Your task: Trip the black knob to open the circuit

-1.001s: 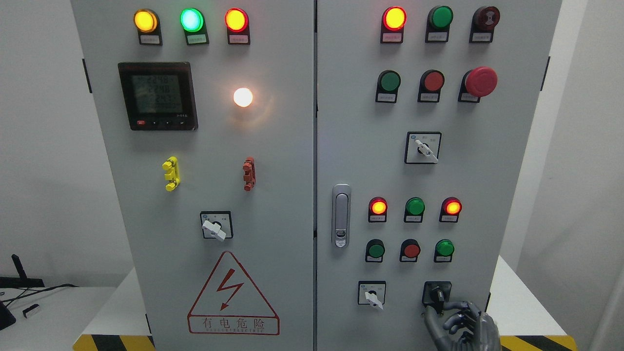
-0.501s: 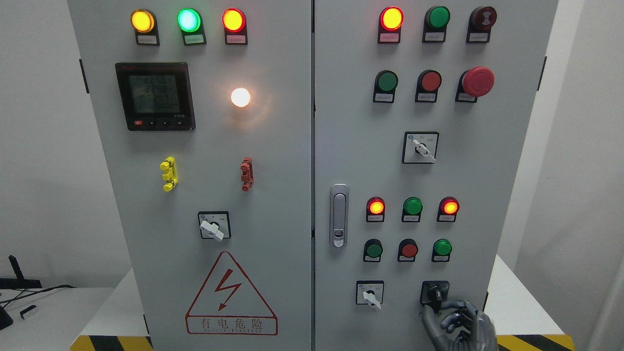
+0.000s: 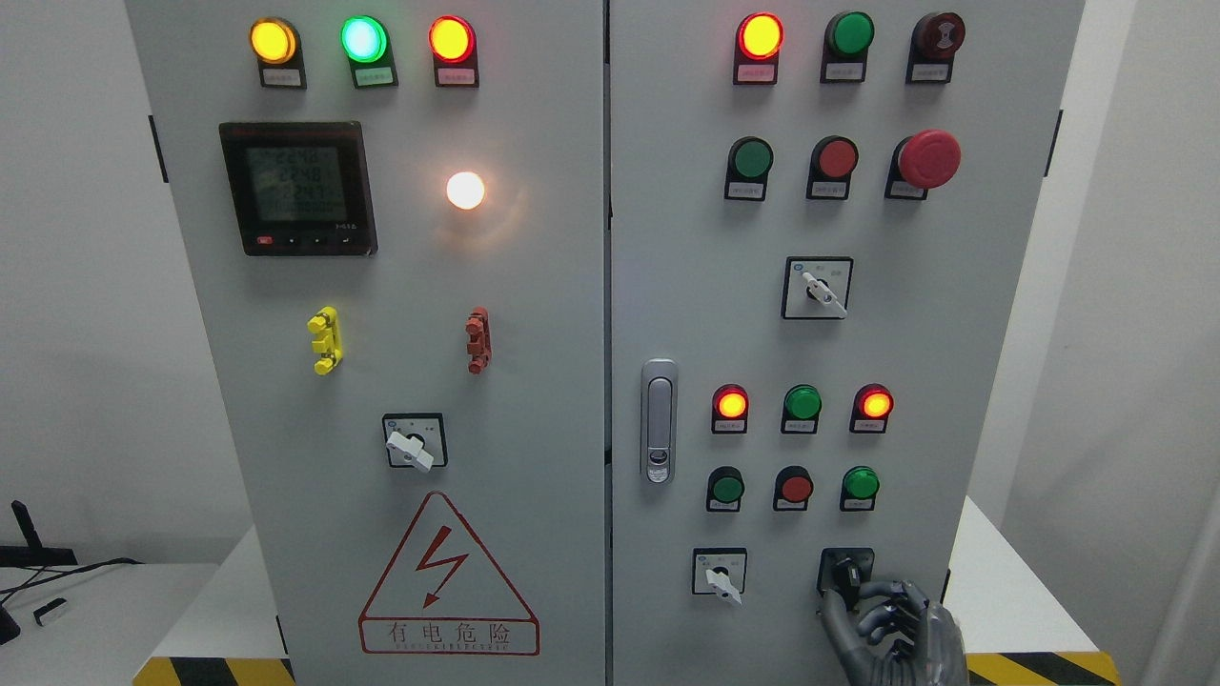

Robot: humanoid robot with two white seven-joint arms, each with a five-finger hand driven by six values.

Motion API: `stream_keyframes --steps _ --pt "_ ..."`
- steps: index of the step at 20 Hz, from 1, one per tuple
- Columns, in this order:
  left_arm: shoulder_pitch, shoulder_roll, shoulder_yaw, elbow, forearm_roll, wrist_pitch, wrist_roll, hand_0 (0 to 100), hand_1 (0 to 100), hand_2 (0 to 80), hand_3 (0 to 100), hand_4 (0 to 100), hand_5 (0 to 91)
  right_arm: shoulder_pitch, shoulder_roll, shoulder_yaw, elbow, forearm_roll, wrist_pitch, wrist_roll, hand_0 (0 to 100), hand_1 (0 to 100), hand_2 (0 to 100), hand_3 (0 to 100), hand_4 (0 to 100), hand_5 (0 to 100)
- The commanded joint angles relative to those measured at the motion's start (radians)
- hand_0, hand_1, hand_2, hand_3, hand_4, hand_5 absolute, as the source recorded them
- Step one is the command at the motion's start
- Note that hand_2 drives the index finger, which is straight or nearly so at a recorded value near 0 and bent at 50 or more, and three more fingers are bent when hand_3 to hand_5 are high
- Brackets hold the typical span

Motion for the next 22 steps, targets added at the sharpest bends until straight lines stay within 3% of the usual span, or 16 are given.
stream_keyframes --steps 1,22 --pt "0.000 0.001 0.000 0.000 -0.031 0.001 0.000 12 39 0.0 0 0 0.0 -0.004 0.006 -0.019 0.009 -0.001 0.000 -0.002 29 69 53 81 84 95" --pt "0.000 0.001 0.000 0.000 -0.031 0.001 0.000 12 39 0.0 0 0 0.0 -0.010 0.014 -0.007 0.010 -0.005 0.015 0.000 31 68 57 84 85 96"
